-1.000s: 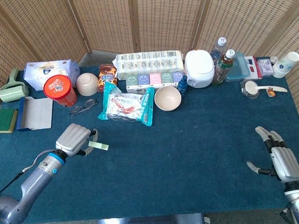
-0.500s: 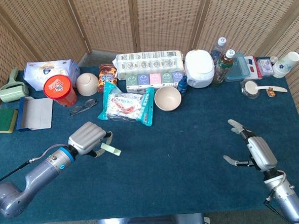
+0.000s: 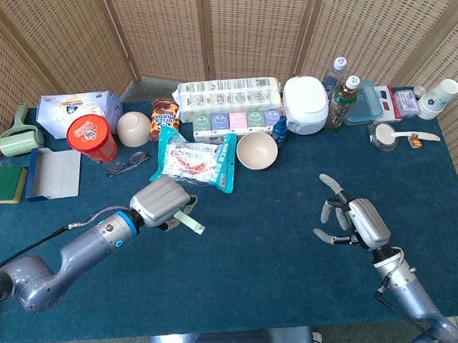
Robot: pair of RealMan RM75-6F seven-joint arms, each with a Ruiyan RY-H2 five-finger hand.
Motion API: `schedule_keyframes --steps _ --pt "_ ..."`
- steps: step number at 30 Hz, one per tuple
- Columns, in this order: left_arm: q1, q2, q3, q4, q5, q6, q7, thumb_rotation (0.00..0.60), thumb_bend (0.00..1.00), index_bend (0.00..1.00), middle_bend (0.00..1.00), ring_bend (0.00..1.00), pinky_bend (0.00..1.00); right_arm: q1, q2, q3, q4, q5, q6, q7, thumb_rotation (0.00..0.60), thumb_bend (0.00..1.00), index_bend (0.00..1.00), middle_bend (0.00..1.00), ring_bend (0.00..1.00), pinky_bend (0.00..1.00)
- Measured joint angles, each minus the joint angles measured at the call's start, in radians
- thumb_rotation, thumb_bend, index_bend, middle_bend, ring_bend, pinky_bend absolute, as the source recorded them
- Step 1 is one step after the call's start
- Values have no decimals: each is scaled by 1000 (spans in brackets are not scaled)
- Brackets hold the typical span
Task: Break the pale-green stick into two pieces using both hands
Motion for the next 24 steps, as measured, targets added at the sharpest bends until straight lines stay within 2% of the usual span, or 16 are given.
schedule_keyframes --steps 6,11,14,18,24 --pt "-36 -7 10 2 -27 -10 29 600 383 671 1000 1000 1000 19 -27 -2 10 -1 5 -24 534 269 50 779 934 862" --pt "-60 -19 20 6 -47 -14 52 600 387 671 1000 1000 1000 34 -40 -8 8 -6 1 -28 534 297 95 803 948 869" --pt "-74 -27 26 8 -65 -13 65 600 387 671 1000 1000 1000 40 -46 -8 8 -5 -1 -36 535 314 89 812 954 873" --pt "-87 -35 35 10 -83 -11 80 600 388 671 1000 1000 1000 49 -57 -7 7 -2 -2 -47 535 322 6 814 955 875" --pt "-103 -48 52 12 -107 0 105 600 388 671 1000 1000 1000 57 -69 -7 9 14 -11 -64 535 303 0 790 930 842"
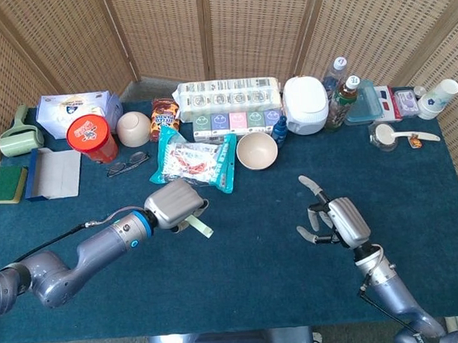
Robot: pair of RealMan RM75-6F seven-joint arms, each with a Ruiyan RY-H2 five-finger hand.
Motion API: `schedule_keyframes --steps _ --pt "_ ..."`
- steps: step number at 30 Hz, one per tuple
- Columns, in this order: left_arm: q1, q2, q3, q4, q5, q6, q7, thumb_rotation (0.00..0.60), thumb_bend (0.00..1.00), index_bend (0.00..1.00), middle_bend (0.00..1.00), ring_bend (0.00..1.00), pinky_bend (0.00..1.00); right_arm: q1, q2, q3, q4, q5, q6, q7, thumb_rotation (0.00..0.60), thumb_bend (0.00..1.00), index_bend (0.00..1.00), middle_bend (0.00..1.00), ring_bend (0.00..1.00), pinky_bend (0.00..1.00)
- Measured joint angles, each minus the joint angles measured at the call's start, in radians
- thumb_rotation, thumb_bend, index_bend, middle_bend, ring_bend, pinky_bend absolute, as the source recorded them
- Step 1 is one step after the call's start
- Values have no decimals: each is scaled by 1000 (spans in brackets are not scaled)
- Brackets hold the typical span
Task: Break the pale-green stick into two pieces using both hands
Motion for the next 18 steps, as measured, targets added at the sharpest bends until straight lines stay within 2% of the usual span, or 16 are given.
schedule_keyframes --steps 2,7,12,14,18 --pt "-3 -6 8 1 -7 7 10 600 388 671 1000 1000 1000 1 -3 3 -2 16 -5 -10 535 295 0 803 934 835" --pt "-9 -18 22 3 -21 23 24 600 388 671 1000 1000 1000 3 -8 10 -10 54 -19 -45 536 293 0 946 1000 902" --pt "-15 -22 30 5 -31 36 33 600 387 670 1000 1000 1000 12 -10 10 -7 67 -38 -59 535 290 10 972 1000 917" --pt "-17 -22 31 6 -35 39 33 600 387 669 1000 1000 1000 13 -11 9 -1 68 -38 -60 535 289 67 973 1000 917" --pt "-24 -18 30 9 -42 41 29 600 388 666 1000 1000 1000 15 -10 4 9 70 -43 -63 534 280 277 960 1000 883"
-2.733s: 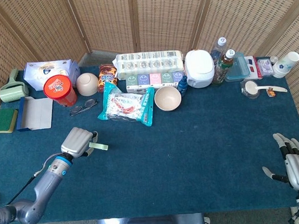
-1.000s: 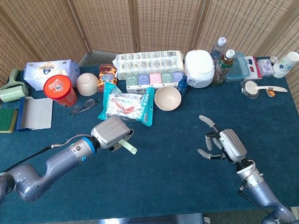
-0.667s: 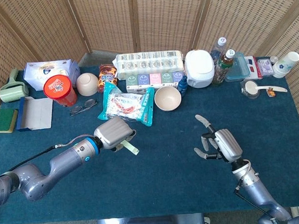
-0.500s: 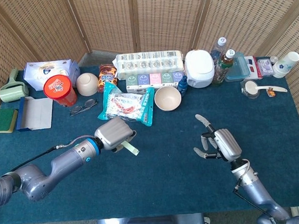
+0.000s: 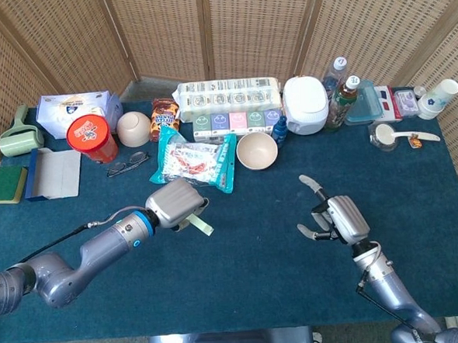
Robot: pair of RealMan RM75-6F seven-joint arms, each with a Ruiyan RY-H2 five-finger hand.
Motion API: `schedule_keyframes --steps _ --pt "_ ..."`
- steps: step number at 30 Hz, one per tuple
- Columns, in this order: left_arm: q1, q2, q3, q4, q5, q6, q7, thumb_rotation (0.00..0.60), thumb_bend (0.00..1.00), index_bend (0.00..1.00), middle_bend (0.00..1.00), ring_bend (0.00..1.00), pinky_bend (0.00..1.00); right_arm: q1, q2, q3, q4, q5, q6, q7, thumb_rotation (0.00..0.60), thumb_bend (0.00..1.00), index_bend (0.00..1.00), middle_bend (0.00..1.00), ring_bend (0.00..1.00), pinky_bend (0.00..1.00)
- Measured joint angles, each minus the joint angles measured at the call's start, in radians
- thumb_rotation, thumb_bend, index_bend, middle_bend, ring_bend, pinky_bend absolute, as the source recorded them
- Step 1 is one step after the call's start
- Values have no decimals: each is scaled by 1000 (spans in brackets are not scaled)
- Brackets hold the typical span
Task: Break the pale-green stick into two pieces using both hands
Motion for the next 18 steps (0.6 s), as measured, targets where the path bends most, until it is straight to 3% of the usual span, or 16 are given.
schedule_keyframes --steps 4,10,18 --pt "-7 5 -1 2 -5 -1 -4 600 387 666 1000 1000 1000 0 7 -7 2 7 -11 -4 535 278 412 941 1000 866" --pt "-21 3 1 4 -13 -5 -3 600 387 666 1000 1000 1000 1 13 -14 -8 6 -14 1 536 278 505 937 1000 866" --pt "-44 -12 8 1 -36 -5 13 600 387 666 1000 1000 1000 7 -2 -4 -42 -25 25 34 537 295 511 937 1000 866"
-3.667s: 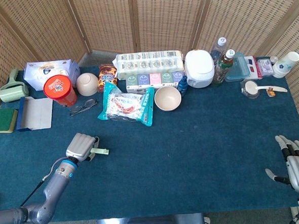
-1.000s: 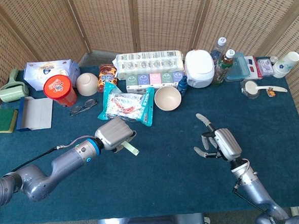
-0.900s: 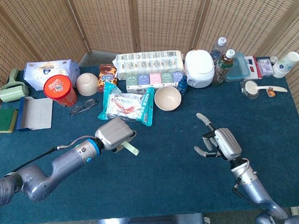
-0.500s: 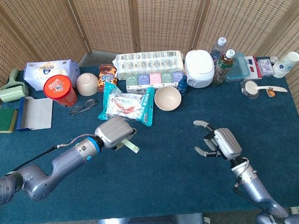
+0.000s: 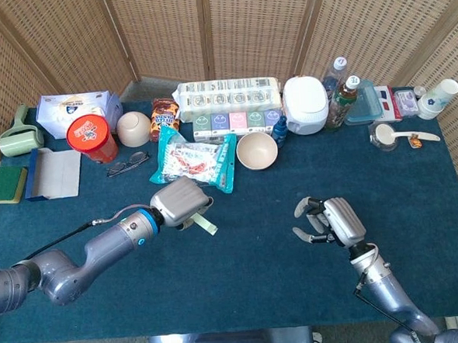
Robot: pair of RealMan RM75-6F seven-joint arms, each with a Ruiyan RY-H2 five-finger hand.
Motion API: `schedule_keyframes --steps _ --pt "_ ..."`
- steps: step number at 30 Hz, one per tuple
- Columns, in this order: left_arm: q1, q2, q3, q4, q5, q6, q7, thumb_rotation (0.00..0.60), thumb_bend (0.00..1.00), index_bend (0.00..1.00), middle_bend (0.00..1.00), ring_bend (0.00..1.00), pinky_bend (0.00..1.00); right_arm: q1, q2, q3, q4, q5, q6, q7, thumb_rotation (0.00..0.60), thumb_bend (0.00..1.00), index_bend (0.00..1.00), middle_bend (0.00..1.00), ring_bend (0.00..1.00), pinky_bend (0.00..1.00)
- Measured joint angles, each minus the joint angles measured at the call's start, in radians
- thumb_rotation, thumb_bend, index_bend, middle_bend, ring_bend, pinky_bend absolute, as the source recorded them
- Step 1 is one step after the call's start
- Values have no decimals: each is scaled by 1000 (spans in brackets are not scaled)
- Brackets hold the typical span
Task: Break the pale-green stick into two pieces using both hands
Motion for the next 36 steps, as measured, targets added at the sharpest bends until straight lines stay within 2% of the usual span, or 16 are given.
schedule_keyframes --steps 16,23,36 --pt "-43 -34 10 -5 -54 23 28 600 387 666 1000 1000 1000 53 -63 4 -61 -49 -4 -26 538 296 491 936 1000 866" --pt "-62 -45 16 -3 -78 26 31 600 387 666 1000 1000 1000 76 -103 5 -63 -41 -22 -77 539 319 493 936 1000 865" --pt "-84 -62 26 3 -104 32 33 600 387 666 1000 1000 1000 119 -144 24 -77 -27 -48 -96 542 332 490 936 1000 865"
